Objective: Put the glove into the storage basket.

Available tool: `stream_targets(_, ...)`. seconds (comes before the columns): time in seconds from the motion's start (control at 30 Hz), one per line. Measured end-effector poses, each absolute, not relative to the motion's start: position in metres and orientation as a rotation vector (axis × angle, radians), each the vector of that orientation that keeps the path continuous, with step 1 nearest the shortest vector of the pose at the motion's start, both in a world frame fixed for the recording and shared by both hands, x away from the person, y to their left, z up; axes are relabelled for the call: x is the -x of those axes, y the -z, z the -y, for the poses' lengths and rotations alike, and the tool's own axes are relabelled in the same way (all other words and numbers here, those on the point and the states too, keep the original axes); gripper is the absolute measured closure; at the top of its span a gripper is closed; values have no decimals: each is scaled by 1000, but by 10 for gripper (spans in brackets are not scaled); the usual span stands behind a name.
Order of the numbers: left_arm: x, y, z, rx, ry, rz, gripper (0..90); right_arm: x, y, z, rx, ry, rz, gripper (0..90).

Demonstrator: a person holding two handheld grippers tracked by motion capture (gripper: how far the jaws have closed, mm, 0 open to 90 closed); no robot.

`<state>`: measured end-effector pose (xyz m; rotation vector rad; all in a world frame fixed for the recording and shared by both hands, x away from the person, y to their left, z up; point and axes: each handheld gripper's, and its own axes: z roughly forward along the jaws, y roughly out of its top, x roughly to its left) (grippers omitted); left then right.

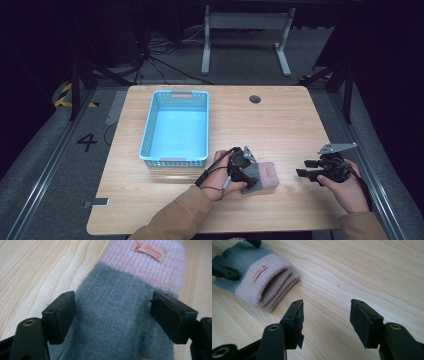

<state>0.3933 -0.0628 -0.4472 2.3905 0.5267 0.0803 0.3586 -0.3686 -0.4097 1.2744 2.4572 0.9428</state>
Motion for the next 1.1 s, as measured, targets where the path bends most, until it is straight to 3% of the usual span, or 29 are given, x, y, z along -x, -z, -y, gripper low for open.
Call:
stream_targets(0.37,-393,454,66,-2389,-126,-504,166,-357,409,368,-1274,-937,-2457,449)
stream_targets(0.67,-387,455,66,-2387,-156,-514,212,-357,409,367,-1272,-938,-2458,448)
stream_targets(0.83,-382,454,66,-2390,-159,-520,292,-357,408,366,-1266,-943,-2461,447)
stream_targets(1.1,-372,452,67,-2390,-155,-545,525,-356,407,365,-1261,-960,-2455,446)
